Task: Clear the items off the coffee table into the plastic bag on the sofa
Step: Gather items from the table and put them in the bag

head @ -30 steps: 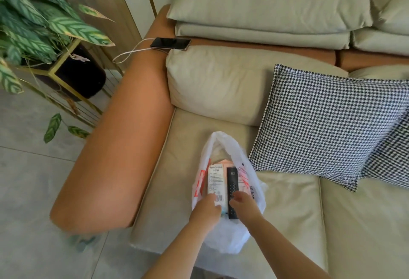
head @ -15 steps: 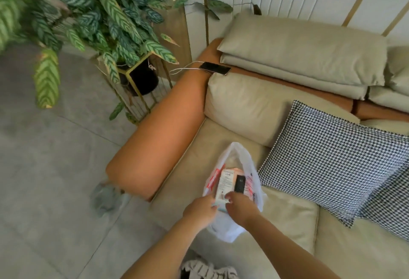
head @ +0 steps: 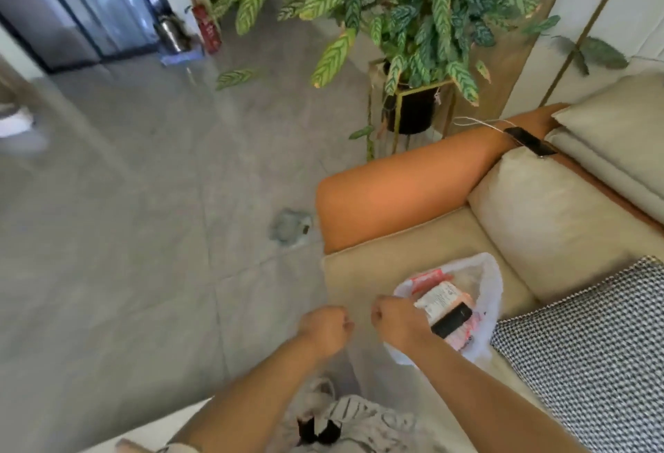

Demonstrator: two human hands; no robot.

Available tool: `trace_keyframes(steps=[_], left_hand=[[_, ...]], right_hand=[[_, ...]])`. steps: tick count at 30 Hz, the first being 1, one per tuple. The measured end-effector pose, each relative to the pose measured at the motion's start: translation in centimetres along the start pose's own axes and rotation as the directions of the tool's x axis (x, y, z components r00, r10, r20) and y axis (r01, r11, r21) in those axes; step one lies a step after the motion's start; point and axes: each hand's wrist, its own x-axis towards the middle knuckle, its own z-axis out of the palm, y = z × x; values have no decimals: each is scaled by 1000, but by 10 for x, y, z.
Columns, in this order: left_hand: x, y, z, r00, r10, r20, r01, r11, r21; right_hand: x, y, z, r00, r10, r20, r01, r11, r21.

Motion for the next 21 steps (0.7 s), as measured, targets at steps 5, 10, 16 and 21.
trace_keyframes(steps=[5, 10, 16, 21], left_hand=[[-45, -41, 18, 988, -129, -80, 121, 988, -95], [-102, -86, 53, 960, -270, -77, 254, 952, -169], [-188, -133, 104, 900, -430, -73, 390, 867, -310], [-274, -159, 167, 842, -537, -52, 479, 788, -388]], right_hand=[[-12, -37, 26, 980, -193, 51, 197, 974, -113], [-40, -82, 66, 928, -352, 124, 372, 887, -272], [-87, -134, 123, 846, -464, 261, 530, 785, -321], [-157, -167, 175, 706, -585, 399, 708, 597, -378]])
